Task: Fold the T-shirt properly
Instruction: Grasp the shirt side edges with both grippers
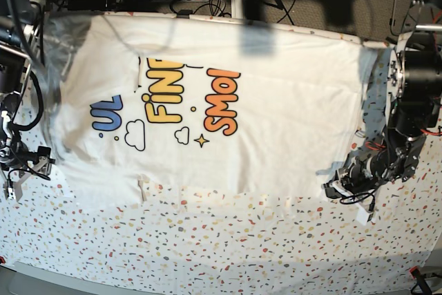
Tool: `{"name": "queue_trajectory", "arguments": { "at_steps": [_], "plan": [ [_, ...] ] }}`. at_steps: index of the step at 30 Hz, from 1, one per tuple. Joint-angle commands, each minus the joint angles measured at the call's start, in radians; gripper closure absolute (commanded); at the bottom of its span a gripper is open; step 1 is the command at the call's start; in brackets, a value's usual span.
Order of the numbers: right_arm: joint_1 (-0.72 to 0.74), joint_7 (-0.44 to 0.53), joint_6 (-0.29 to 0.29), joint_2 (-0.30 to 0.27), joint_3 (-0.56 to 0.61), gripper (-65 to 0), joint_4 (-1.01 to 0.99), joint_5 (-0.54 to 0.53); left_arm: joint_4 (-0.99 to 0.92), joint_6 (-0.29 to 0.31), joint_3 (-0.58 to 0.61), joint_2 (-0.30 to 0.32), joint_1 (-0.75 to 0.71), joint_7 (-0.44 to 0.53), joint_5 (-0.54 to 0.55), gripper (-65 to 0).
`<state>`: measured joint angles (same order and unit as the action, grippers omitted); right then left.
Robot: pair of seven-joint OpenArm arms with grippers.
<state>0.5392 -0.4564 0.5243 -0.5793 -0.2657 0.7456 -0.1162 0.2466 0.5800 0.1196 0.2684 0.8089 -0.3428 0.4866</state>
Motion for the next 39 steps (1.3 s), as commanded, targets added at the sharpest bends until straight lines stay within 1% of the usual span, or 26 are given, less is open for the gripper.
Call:
{"name": "queue_trajectory", "arguments": {
  "at_steps": [1,6,11,13,15,17,21,22,27,33,36,37,38,39],
  "plan": [
    [0.031,0.013,-0.003,-0.028,-0.003,-39.4,0.015,-0.013,0.013,0.012,-0.002,0.009,0.037,0.023,0.011,0.0],
    [0.032,0.013,-0.002,-0.028,-0.003,-39.4,-0.004,0.082,0.013,0.012,-0.002,0.009,0.036,0.022,0.011,0.0],
    [0.031,0.007,0.0,-0.023,-0.002,-39.4,-0.14,0.075,0.013,0.012,-0.002,0.009,0.036,0.016,0.011,0.0],
    [0.031,0.021,0.007,-0.022,-0.003,-39.4,-0.186,0.038,0.013,0.012,-0.002,0.009,0.037,0.016,0.011,0.0],
    [0.031,0.026,0.044,-0.022,-0.003,-39.4,-0.198,-0.023,0.013,0.012,-0.002,0.009,0.037,0.016,0.011,0.0],
    [0.032,0.025,0.077,-0.022,-0.003,-39.4,-0.198,-0.061,0.013,0.012,-0.002,0.009,0.036,0.015,0.011,0.0],
    [0.043,0.022,0.136,-0.022,-0.003,-39.4,-0.198,-0.11,0.013,0.012,-0.002,0.009,0.036,0.015,0.011,0.0],
    [0.046,0.021,0.14,-0.022,-0.003,-39.4,-0.198,-0.117,0.013,0.012,-0.002,0.009,0.036,0.015,0.011,0.0],
    [0.046,0.023,0.138,-0.022,-0.003,-39.4,-0.198,-0.124,0.013,0.012,-0.002,0.009,0.036,0.015,0.011,0.0],
    [0.048,0.051,0.137,-0.023,-0.003,-39.4,-0.198,-0.124,0.013,0.012,-0.002,0.009,0.036,0.015,0.011,0.0],
    [0.054,0.05,0.128,-0.023,-0.003,-39.4,-0.198,-0.124,0.013,0.012,-0.002,0.009,0.036,0.015,0.011,0.0],
    [0.058,0.05,0.125,-0.023,-0.003,-38.5,-0.198,-0.124,0.013,0.012,-0.002,0.009,0.036,0.015,0.011,0.0],
    [0.059,0.049,0.123,-0.024,-0.003,-36.3,-0.198,-0.124,0.013,0.012,-0.002,0.009,0.036,0.015,0.011,0.0],
    [0.06,0.049,0.123,-0.024,-0.003,-32.7,-0.198,-0.124,0.013,0.012,-0.002,0.009,0.036,0.015,0.011,0.0]
  ]
}}
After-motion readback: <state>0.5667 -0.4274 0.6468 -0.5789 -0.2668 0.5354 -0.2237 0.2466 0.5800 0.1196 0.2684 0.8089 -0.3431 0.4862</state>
